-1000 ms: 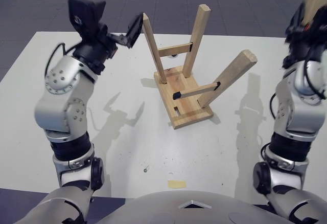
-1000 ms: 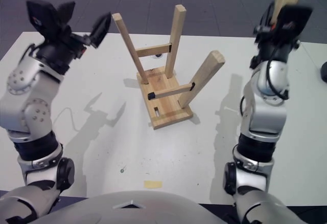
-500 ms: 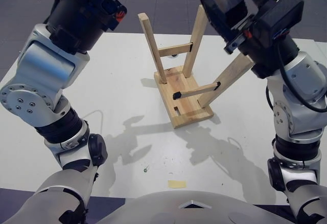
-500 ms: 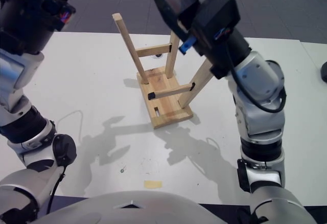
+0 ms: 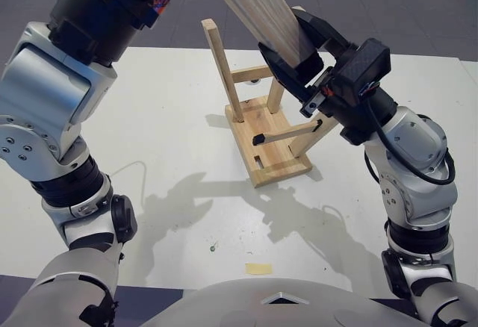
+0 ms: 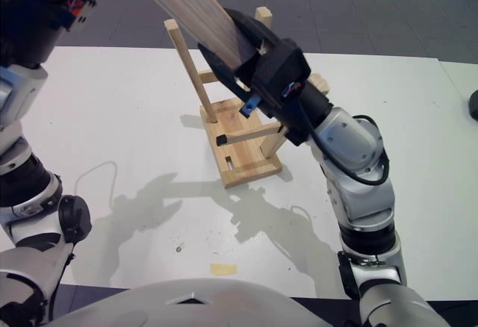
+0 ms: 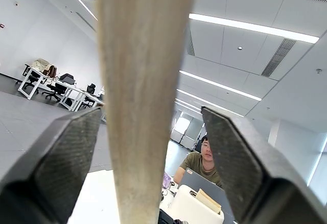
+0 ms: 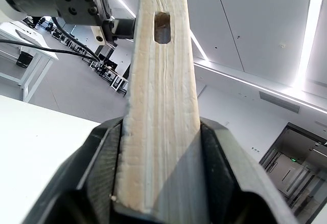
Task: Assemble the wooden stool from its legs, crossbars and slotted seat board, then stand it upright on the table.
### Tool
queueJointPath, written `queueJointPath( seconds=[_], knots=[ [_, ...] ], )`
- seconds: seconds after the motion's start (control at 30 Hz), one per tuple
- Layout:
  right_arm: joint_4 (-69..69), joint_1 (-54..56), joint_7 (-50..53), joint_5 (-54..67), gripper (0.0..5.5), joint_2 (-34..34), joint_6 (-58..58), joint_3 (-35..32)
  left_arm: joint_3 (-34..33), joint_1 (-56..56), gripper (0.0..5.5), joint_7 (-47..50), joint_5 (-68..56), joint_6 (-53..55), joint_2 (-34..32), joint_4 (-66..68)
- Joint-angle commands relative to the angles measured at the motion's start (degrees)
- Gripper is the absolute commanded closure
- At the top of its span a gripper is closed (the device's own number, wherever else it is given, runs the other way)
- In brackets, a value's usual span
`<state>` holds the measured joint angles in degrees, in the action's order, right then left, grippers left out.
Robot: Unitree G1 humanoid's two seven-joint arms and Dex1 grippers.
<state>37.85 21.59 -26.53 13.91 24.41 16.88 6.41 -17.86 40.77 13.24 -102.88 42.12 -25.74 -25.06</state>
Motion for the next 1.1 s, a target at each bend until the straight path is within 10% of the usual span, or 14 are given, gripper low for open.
queueJointPath(
  seconds=[0.03, 0.47, 0.83, 1.1],
  knots=[
    [1.36, 0.0, 0.09, 0.64, 3.45, -0.26, 1.24, -0.43, 0.33, -0.04, 2.72, 0.19, -0.55, -1.8, -1.77, 0.09],
    [2.22, -0.49, 0.67, -0.24, 3.45, -0.84, 3.03, 0.62, 0.94, 0.61, 4.44, -0.36, -2.48, -5.28, -3.46, -1.19],
    [-5.17, 16.41, 18.67, 23.83, 1.7, -13.16, 18.33, -18.7, 2.22, 0.76, 4.48, -3.97, 15.62, -8.31, -6.84, -0.1],
    [-19.83, 16.89, 24.94, 7.69, 0.25, 2.49, 16.9, -22.91, 13.12, -5.28, 4.48, -13.14, 41.19, -6.59, -11.79, -5.64]
  ],
)
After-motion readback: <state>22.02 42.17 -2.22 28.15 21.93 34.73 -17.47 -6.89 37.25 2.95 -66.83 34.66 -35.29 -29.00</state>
